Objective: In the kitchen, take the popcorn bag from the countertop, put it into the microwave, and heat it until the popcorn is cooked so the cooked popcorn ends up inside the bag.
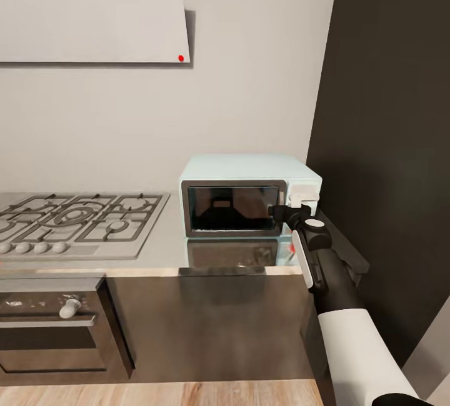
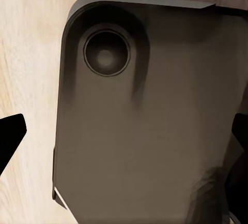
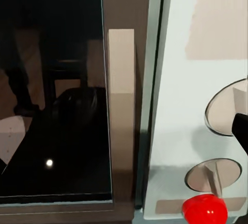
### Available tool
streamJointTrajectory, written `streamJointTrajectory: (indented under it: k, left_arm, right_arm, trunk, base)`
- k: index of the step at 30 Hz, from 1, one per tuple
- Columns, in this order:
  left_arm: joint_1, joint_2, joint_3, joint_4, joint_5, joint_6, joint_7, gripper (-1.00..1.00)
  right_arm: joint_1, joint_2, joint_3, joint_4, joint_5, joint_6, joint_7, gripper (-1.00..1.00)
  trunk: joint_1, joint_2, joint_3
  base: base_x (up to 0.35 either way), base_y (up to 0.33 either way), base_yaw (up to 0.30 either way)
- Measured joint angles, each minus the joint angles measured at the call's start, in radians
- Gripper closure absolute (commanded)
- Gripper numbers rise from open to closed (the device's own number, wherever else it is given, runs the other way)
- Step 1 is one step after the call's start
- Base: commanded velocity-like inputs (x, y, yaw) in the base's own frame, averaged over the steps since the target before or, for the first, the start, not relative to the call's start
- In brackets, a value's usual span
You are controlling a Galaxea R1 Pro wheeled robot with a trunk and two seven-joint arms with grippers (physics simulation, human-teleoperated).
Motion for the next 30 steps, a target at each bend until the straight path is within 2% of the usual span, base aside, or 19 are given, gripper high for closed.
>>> streamJointTrajectory:
  k: [20, 24, 30]
  left_arm:
    - [0.000, 0.002, 0.000, 0.000, 0.000, 0.000, 0.000, -1.00]
    - [0.000, 0.002, 0.000, 0.000, 0.000, 0.000, 0.000, -1.00]
    - [0.000, 0.002, 0.000, 0.000, 0.000, 0.000, 0.000, -1.00]
  right_arm:
    - [0.000, 0.000, 0.000, 0.000, 0.001, 0.001, 0.000, -1.00]
    - [0.022, 0.000, 0.001, -0.033, -0.014, 0.008, -0.001, -1.00]
    - [0.025, 0.000, 0.001, -0.036, -0.013, 0.004, 0.000, -1.00]
  trunk:
    - [0.000, 0.000, 0.000]
    - [0.000, -0.001, 0.000]
    - [0.000, -0.001, 0.000]
  base:
    - [0.052, 0.000, 0.000]
    - [0.072, 0.000, 0.000]
    - [0.006, 0.000, 0.000]
